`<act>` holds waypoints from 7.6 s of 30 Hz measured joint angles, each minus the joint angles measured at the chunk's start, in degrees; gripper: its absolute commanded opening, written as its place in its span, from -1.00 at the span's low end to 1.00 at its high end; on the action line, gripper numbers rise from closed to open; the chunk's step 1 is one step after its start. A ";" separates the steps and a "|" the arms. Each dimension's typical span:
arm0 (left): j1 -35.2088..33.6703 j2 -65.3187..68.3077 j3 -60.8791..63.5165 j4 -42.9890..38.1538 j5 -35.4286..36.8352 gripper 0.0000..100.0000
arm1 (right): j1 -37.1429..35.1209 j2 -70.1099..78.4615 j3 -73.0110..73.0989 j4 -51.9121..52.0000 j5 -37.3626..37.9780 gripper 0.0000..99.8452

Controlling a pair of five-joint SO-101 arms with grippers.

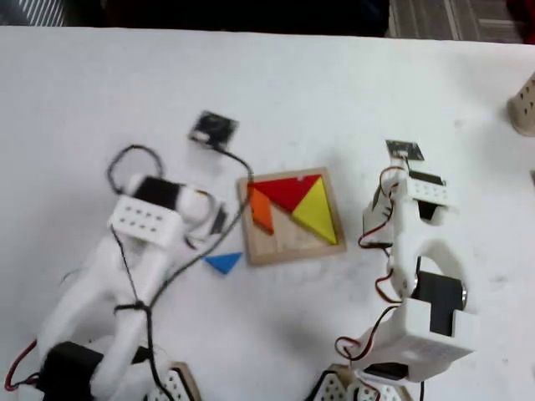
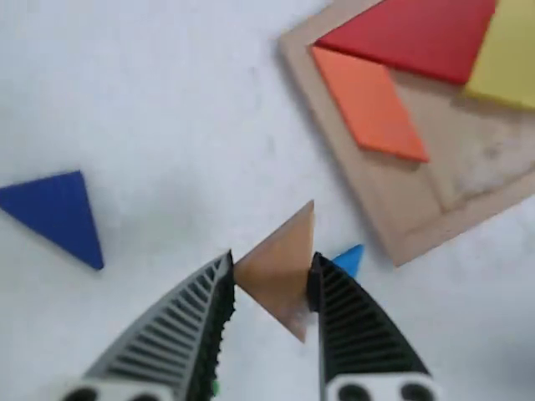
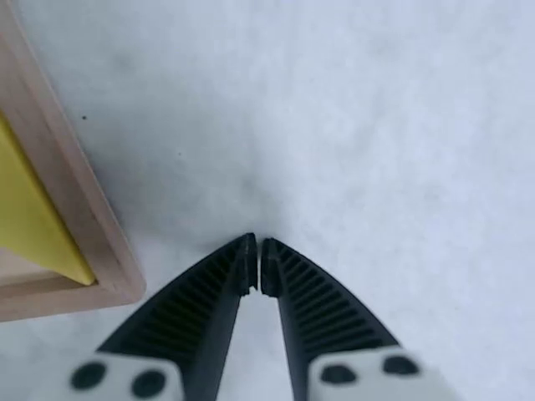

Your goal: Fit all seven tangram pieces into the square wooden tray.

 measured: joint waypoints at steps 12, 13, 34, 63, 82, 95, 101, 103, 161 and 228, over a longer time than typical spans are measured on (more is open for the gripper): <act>8.62 8.26 -3.78 -10.37 10.64 -0.89 | 0.00 0.00 0.00 0.00 0.00 -0.96; 8.62 10.81 -5.19 -10.37 9.58 -0.89 | 0.00 0.00 0.00 0.00 0.00 -0.96; 6.59 30.07 -17.85 -10.20 -12.04 -0.38 | 0.00 0.00 0.09 0.00 0.00 -0.96; -13.19 -0.53 15.21 -21.80 5.10 -0.81 | -0.44 -5.80 -1.93 7.03 0.00 -0.97; -17.93 -0.53 16.18 -26.99 5.27 -0.81 | -26.20 -10.90 -9.41 2.37 14.95 -0.97; -17.93 -0.53 16.18 -26.99 5.27 -0.81 | -29.36 -9.14 5.98 -25.05 13.01 -0.97; -17.93 -0.53 16.18 -26.99 5.27 -0.81 | -30.42 -3.60 4.66 -24.79 13.89 -0.97; -17.93 -0.53 16.18 -26.99 5.27 -0.81 | -30.33 -3.52 4.04 -23.12 14.07 -0.97; -17.85 -0.53 17.23 -26.99 5.27 -0.81 | -32.26 -28.22 25.14 -18.99 14.07 -0.97; -17.49 -0.53 17.23 -26.99 5.27 -0.81 | -26.99 -24.00 26.20 -28.13 13.01 -0.97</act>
